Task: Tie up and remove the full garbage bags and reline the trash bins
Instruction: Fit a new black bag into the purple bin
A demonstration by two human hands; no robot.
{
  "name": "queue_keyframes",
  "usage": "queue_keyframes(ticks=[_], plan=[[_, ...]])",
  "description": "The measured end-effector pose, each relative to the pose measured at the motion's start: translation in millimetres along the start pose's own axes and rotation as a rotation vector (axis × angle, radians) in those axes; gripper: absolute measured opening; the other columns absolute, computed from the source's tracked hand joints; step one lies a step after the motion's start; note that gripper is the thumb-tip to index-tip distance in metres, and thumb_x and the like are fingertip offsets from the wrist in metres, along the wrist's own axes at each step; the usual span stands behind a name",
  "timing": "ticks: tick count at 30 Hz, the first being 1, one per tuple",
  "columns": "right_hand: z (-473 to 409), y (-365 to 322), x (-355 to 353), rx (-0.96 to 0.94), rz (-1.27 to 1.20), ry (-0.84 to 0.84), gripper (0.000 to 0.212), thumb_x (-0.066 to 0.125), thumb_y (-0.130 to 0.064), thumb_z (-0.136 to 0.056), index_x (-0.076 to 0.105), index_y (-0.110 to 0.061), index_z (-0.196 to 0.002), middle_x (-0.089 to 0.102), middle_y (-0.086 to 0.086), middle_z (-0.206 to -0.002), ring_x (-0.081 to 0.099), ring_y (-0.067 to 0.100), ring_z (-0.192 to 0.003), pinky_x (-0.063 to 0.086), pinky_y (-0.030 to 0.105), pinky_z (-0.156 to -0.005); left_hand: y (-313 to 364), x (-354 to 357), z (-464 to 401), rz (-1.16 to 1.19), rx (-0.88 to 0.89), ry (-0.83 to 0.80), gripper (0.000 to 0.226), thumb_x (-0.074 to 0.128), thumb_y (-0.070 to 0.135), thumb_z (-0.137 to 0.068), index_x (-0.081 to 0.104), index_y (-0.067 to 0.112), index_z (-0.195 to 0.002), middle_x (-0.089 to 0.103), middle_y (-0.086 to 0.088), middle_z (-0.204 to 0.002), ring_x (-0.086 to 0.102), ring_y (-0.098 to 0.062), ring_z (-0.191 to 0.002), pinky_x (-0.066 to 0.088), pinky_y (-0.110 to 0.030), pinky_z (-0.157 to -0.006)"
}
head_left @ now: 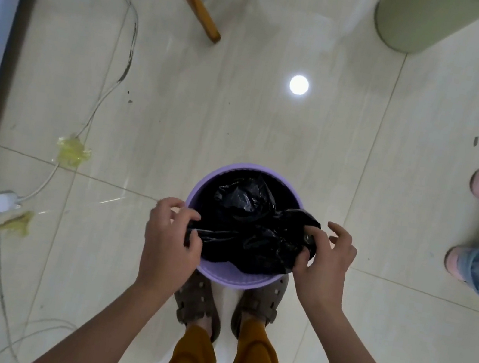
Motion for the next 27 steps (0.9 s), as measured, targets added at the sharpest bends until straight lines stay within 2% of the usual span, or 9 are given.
queue_keyframes(ticks=[4, 7, 9, 12, 15, 18, 20, 24, 27], plan=[[-7.2, -15.0, -5.5, -0.128, -0.033, -0.043, 0.031, 0.053, 0.006, -0.082, 0.062, -0.014, -0.103, 0.032, 0.005, -0.145, 0.044, 0.025, -0.118, 0.037, 0.012, -0.083, 9.7, 4.2, -9.8, -0.013, 0.153, -0.347, 0.008, 0.060, 0.006, -0.087, 0.063, 0.013, -0.088, 0.034, 0.003, -0.147, 0.057, -0.007, -0.075, 0.043, -0.018, -0.062], [-20.5, -22.3, -2.4, -0.179, -0.118, -0.088, 0.036, 0.050, 0.006, -0.084, 0.062, -0.010, -0.114, 0.039, 0.001, -0.140, 0.055, 0.021, -0.112, 0.049, 0.028, -0.093, 8.8, 21.0, -20.9, -0.020, 0.054, -0.495, 0.022, 0.054, 0.014, -0.092, 0.064, 0.015, -0.112, 0.019, 0.014, -0.156, 0.059, -0.004, -0.071, 0.052, -0.029, -0.071], [-27.7, -24.3, 2.0, -0.199, -0.129, -0.101, 0.042, 0.049, 0.005, -0.085, 0.057, -0.006, -0.125, 0.044, 0.001, -0.136, 0.053, 0.018, -0.117, 0.048, 0.037, -0.099, 8.7, 30.7, -25.9, -0.013, 0.018, -0.565, 0.037, 0.053, 0.014, -0.093, 0.056, 0.014, -0.130, 0.022, 0.012, -0.156, 0.062, -0.008, -0.084, 0.052, -0.032, -0.086], [-33.0, -22.6, 6.3, -0.211, -0.138, -0.124, 0.050, 0.047, 0.005, -0.087, 0.050, -0.004, -0.135, 0.044, 0.000, -0.135, 0.051, 0.016, -0.118, 0.048, 0.036, -0.101, 7.1, 37.2, -27.6, -0.006, 0.029, -0.535, 0.047, 0.053, 0.012, -0.092, 0.048, 0.009, -0.139, 0.041, 0.001, -0.145, 0.053, -0.016, -0.119, 0.037, -0.020, -0.102], [-34.3, -20.3, 4.1, -0.231, -0.141, -0.130, 0.053, 0.048, 0.004, -0.085, 0.046, -0.006, -0.138, 0.041, -0.001, -0.135, 0.047, 0.009, -0.118, 0.039, 0.016, -0.105, 6.1, 30.7, -27.5, -0.018, 0.060, -0.399, 0.046, 0.052, 0.009, -0.092, 0.049, 0.005, -0.137, 0.045, -0.003, -0.142, 0.048, -0.015, -0.124, 0.027, -0.011, -0.099], [-37.2, -20.6, -0.3, -0.251, -0.123, -0.145, 0.057, 0.052, 0.002, -0.084, 0.043, -0.006, -0.140, 0.039, 0.000, -0.137, 0.037, -0.002, -0.116, 0.022, -0.004, -0.098, 6.7, 18.4, -31.5, -0.041, 0.087, -0.289, 0.049, 0.052, 0.007, -0.091, 0.046, 0.003, -0.139, 0.042, -0.004, -0.145, 0.047, -0.016, -0.126, 0.031, -0.017, -0.102], [-41.5, -22.9, -1.2, -0.258, -0.111, -0.179, 0.061, 0.054, 0.000, -0.083, 0.040, -0.006, -0.142, 0.036, 0.000, -0.141, 0.037, 0.004, -0.124, 0.023, 0.000, -0.102, 8.2, 12.9, -38.9, -0.075, 0.127, -0.268, 0.052, 0.053, 0.004, -0.088, 0.044, 0.001, -0.139, 0.040, -0.007, -0.145, 0.049, -0.021, -0.125, 0.037, -0.026, -0.105], [-56.4, -28.7, 3.8, -0.274, -0.070, -0.239, 0.068, 0.058, -0.007, -0.083, 0.033, -0.004, -0.146, 0.029, 0.004, -0.147, 0.034, 0.020, -0.136, 0.031, 0.030, -0.114, 9.5, 12.2, -63.7, -0.169, 0.161, -0.280, 0.062, 0.056, 0.006, -0.083, 0.039, 0.000, -0.142, 0.036, -0.011, -0.149, 0.043, -0.028, -0.130, 0.034, -0.038, -0.112], [-70.6, -30.0, 12.1, -0.270, -0.053, -0.268, 0.071, 0.061, -0.014, -0.084, 0.030, -0.006, -0.147, 0.026, 0.004, -0.147, 0.037, 0.020, -0.133, 0.033, 0.027, -0.110, 7.8, 20.1, -80.6, -0.165, 0.126, -0.299, 0.067, 0.057, 0.008, -0.084, 0.033, 0.002, -0.146, 0.028, -0.008, -0.153, 0.040, -0.028, -0.132, 0.032, -0.042, -0.112]])
Point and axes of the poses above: each hand's wrist, its own z-axis away from the middle knuckle, its own x-axis out of the palm, y = z × x, the point moved 1 cm from there along -z, towards the middle knuckle
